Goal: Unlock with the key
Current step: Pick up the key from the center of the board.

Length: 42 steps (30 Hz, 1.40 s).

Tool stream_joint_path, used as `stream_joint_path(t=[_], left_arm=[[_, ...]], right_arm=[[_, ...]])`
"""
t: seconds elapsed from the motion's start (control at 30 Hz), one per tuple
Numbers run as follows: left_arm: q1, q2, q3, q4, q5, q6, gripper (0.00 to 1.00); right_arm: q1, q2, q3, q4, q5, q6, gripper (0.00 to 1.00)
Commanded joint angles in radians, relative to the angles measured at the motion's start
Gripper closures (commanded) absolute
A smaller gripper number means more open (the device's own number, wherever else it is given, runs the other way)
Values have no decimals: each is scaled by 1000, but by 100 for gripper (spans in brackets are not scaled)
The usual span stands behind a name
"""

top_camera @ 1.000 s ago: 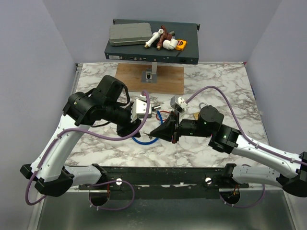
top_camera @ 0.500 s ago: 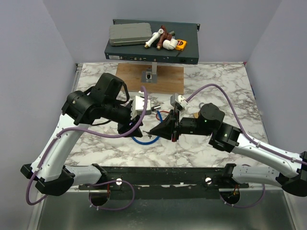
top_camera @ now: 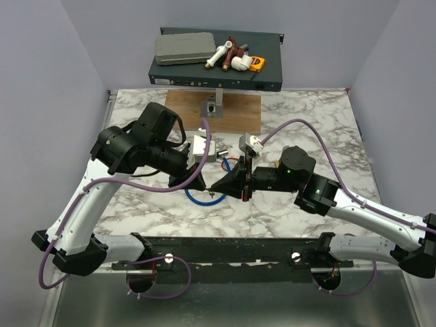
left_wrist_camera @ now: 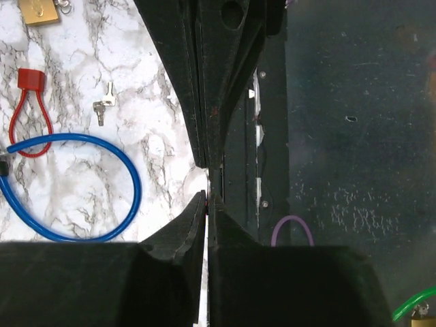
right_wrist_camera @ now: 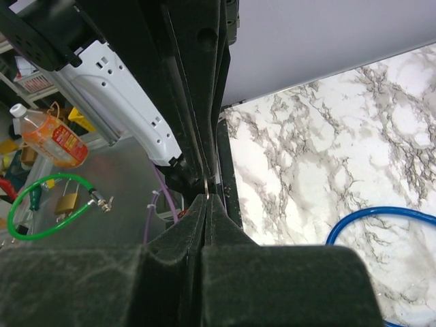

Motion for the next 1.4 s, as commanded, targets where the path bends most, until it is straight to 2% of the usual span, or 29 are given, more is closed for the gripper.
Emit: stream_joint_path(t=[0.0,0.1,0.17,0.57,0.63,0.73,0.87,1.13,1.37], left_arm=[[3,8,3,-53,20,20,97],[1,26,14,-76,7,19,96],[2,30,25,-83,8,26,100],[3,24,80,-89,1,33,100],[2,20,79,-95,2,40,100],[2,18,76,-104,2,48,100],[2,15,67,-116,2,58,100],[3,-5,45,-112,-7,80,100],[2,-1,58,-117,-20,83,100]], right_arm=[[5,0,24,33,-11,-13,99],[5,1,22,37,-16,-11,99],[5,5,22,38,-21,-9,99],[5,23,29,17,-29,-4,99],[5,27,33,3,-20,-8,93],[5,24,39,-5,1,-14,76],[5,18,55,-2,31,-19,66],[5,16,45,6,35,-14,60],[6,-11,-104,190,-8,54,53]])
